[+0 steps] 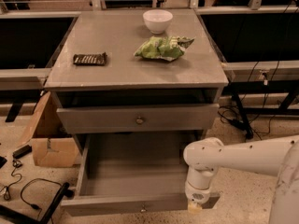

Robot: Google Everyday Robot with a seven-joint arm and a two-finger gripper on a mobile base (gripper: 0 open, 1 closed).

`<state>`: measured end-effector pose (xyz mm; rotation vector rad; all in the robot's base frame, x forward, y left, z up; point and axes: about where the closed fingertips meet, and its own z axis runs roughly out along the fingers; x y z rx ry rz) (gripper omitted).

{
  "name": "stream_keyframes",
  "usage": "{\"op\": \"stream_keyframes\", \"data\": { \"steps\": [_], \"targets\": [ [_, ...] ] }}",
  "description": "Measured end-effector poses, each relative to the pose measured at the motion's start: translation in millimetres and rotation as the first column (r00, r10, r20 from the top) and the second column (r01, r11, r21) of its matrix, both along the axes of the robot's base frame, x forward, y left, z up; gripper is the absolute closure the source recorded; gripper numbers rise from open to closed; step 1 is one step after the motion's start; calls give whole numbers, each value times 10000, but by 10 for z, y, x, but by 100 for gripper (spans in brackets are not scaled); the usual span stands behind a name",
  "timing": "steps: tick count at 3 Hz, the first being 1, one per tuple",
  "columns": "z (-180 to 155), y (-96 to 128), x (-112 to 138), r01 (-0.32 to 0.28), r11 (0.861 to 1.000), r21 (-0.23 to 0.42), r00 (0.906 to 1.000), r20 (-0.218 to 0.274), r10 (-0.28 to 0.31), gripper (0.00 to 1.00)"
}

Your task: Open middle drawer

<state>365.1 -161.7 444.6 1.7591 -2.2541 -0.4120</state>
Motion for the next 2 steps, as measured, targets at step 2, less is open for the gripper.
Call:
{"op": "stream_keyframes", "data": {
  "steps": [2],
  "targets": [
    [1,0,0,0,10000,0,10000,0,0,0]
  ]
}}
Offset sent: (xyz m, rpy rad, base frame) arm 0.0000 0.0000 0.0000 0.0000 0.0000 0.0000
